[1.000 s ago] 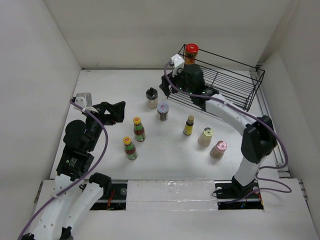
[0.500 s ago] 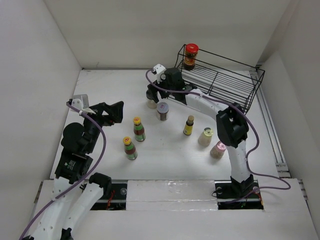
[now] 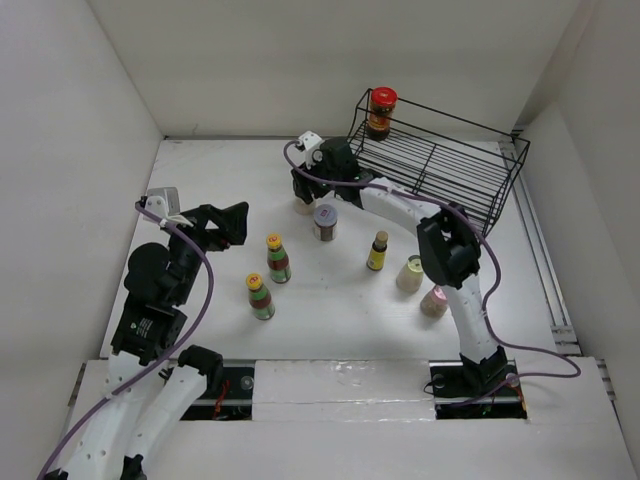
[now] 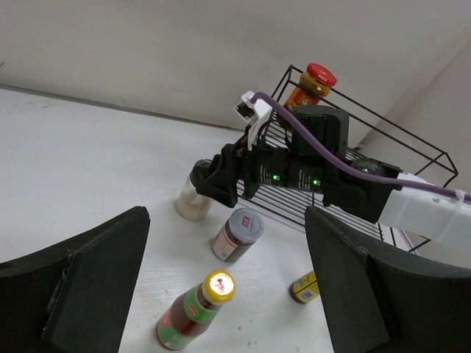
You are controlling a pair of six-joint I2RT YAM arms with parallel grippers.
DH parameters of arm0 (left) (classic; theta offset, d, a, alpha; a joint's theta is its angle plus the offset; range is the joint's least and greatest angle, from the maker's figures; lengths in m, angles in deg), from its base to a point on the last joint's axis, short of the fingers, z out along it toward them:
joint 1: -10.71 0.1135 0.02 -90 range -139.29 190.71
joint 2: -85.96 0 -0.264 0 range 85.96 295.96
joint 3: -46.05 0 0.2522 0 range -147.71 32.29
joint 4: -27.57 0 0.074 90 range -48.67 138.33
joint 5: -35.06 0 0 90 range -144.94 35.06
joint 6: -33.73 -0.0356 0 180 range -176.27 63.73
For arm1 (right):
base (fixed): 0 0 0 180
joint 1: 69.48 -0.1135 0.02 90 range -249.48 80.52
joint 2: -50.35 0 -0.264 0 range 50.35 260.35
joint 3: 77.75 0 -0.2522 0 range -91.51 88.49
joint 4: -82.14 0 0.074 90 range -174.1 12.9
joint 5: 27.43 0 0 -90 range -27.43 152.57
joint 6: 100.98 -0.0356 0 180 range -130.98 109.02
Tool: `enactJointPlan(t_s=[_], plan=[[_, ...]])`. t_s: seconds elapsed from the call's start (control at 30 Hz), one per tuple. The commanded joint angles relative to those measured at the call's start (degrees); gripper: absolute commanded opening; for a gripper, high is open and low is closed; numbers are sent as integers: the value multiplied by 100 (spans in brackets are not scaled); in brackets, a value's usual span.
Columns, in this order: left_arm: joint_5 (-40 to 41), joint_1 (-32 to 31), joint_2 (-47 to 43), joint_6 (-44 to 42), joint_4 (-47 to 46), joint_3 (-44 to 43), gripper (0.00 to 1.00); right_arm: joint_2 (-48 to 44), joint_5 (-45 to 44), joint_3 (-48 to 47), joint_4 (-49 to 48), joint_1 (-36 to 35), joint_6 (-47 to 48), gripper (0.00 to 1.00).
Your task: Organize the condiment bottles
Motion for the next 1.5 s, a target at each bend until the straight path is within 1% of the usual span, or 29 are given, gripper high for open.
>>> enactJointPlan(t_s=[0.0,0.1,0.17,0.23,0.33,0.4,0.47,0.53,0.6,0.67,0.77,0.83,0.87,0.93,1.03,1.07,1.13,1.27,1.33,1.4,1.47], plan=[[-59,10,28,45,-233,9,82,-224,-61,-37,-736,-99,-110,60],[-59,10,28,45,-233,9,82,-593,-61,139,-982,-152,-110,53],[-59,10,28,45,-233,9,82,-873,79,296,-1123,-152,-110,52],[-59,10,81,45,-233,9,82,-1427,132,411,-1422,-152,-110,52],[-59,10,81,45,-233,9,82,-2165,132,464,-1563,-38,-110,52],[-59,10,81,45,-233,9,84,-2665,132,534,-1633,234,-110,52],[-59,10,81,45,-233,9,84,-2913,45,535,-1633,471,-172,52],[-59,10,28,45,-233,9,84,-3185,-113,587,-1633,866,-250,52],[-59,10,-24,45,-233,9,84,-3361,-218,719,-1633,1304,-312,52],[-6,10,-24,106,-154,-44,84,-3599,-377,921,-1633,1578,-444,52],[135,10,-164,343,-102,-236,86,-3661,-501,921,-1511,2106,-496,52],[344,10,-243,510,-102,-368,88,-3495,-344,676,-1239,2456,-497,52],[406,10,-305,589,-6,-465,91,-3398,-256,371,-1099,2554,-497,51],[468,10,-306,729,48,-711,92,-3117,-123,114,-747,2704,-497,51],[521,10,-516,792,-92,-984,93,-2975,-70,-10,-632,2836,-497,51],[521,10,-664,792,-197,-984,100,-2923,-70,-10,-631,2915,-497,51],[521,10,-780,792,-540,-1177,100,-2861,61,-10,-631,3003,-497,51],[574,10,-833,862,-760,-1564,100,-2545,131,-10,-631,3127,-497,51],[636,10,-833,915,-883,-1625,100,-2492,132,-10,-692,3179,-497,51],[915,10,-903,1038,-953,-1626,100,-2290,132,-10,-693,3179,-497,51],[1005,63,-1043,1091,-1015,-1460,100,-2098,185,-63,-693,3179,-497,51]])
